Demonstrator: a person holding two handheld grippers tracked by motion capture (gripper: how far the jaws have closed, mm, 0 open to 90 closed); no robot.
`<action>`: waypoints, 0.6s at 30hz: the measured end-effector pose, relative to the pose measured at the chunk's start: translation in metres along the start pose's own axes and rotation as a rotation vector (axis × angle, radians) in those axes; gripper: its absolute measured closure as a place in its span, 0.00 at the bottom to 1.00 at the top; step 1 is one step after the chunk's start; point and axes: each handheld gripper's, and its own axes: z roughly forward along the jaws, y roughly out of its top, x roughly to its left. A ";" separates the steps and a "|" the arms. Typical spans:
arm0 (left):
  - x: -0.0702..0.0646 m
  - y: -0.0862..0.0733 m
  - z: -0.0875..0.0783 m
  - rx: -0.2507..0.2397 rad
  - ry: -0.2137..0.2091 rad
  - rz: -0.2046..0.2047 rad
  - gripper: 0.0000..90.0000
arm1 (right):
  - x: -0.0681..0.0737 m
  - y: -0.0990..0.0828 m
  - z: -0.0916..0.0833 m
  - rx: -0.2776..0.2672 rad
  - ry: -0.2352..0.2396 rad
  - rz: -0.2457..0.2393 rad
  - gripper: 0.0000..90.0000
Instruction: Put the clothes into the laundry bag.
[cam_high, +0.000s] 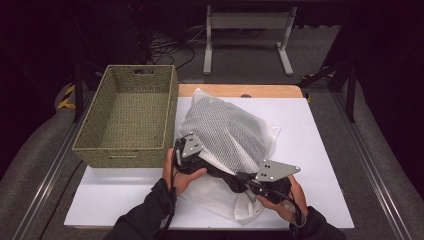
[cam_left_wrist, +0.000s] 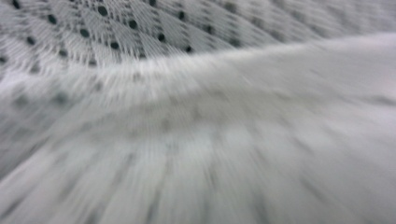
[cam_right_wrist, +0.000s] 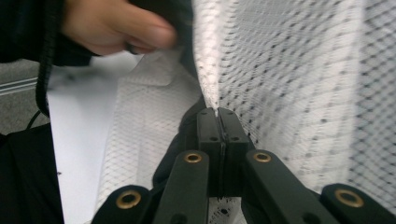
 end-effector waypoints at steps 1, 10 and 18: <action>0.000 0.000 0.000 0.000 0.000 0.000 0.53 | 0.000 0.000 0.000 0.000 0.000 0.000 1.00; -0.017 -0.016 -0.051 0.023 -0.120 0.037 0.41 | 0.000 0.002 -0.002 -0.016 -0.018 -0.001 1.00; -0.048 -0.014 -0.020 0.075 -0.229 0.076 0.44 | 0.001 0.000 0.004 -0.001 -0.011 0.005 1.00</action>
